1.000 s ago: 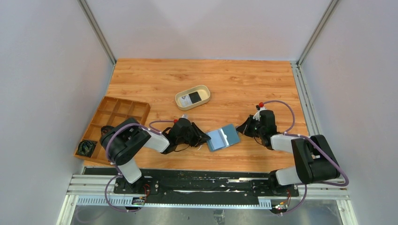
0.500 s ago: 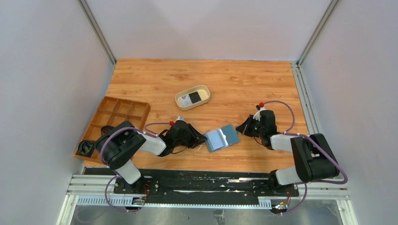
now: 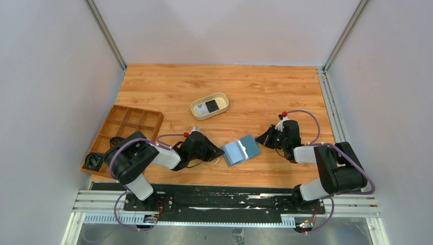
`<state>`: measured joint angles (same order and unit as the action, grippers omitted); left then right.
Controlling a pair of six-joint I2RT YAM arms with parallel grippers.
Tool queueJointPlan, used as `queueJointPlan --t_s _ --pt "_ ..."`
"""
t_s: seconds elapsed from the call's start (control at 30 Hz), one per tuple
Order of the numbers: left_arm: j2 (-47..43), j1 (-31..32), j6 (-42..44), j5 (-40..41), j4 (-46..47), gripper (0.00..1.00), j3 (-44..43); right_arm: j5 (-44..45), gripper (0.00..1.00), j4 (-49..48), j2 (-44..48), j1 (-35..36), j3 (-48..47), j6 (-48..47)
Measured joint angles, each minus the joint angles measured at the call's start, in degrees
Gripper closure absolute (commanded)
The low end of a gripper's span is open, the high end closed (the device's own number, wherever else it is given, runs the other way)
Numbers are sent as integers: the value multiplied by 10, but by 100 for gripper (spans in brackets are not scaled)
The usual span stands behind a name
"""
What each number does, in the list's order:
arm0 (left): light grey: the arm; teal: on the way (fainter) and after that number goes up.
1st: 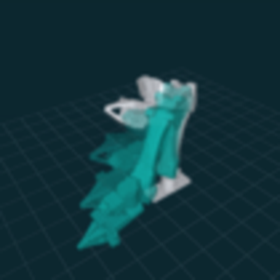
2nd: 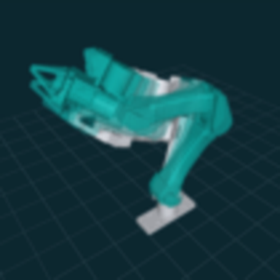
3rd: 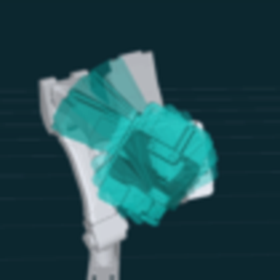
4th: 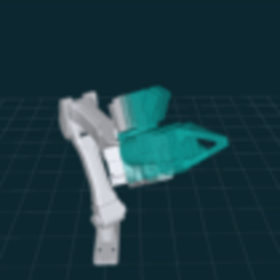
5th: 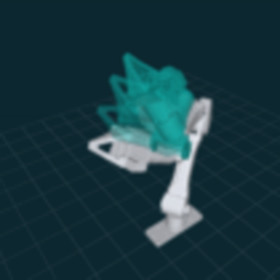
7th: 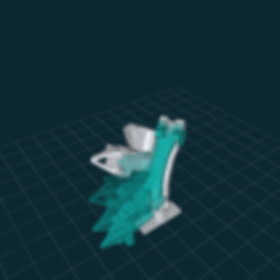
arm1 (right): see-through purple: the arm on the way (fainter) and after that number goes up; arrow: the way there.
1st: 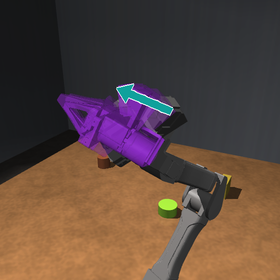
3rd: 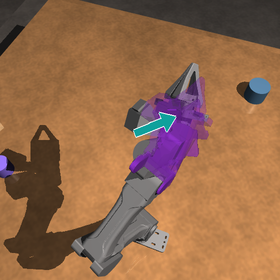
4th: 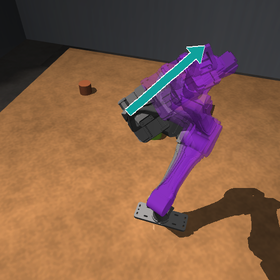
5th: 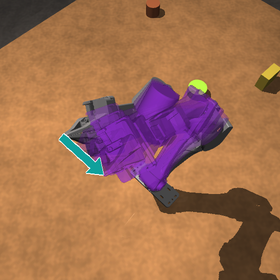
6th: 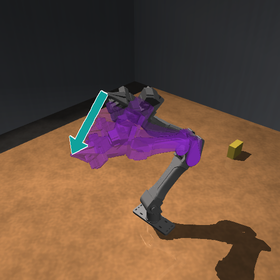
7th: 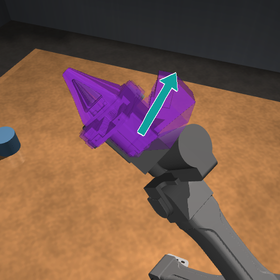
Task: Take the credit cards out of the card holder
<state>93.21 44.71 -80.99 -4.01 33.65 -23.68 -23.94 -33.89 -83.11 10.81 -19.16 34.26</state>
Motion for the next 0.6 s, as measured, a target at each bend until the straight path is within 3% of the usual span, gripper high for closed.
queueJointPlan --t_s 0.1,0.17,0.4,0.43,0.53,0.6 --pt "0 0 -1 1 -2 89 0 -1 100 -7 -3 0 2 4" --pt "0 0 -2 1 0 100 0 -2 100 -13 -6 0 2 6" --pt "0 -3 5 0 2 100 -1 -12 97 -30 -17 0 3 10" --pt "0 -5 12 -2 0 100 -3 -12 88 -30 -17 0 3 10" --pt "0 -15 45 -9 -15 100 -18 -14 40 -14 -3 0 3 10" --pt "-1 -19 68 -9 -33 100 -34 -15 25 13 35 0 2 0"
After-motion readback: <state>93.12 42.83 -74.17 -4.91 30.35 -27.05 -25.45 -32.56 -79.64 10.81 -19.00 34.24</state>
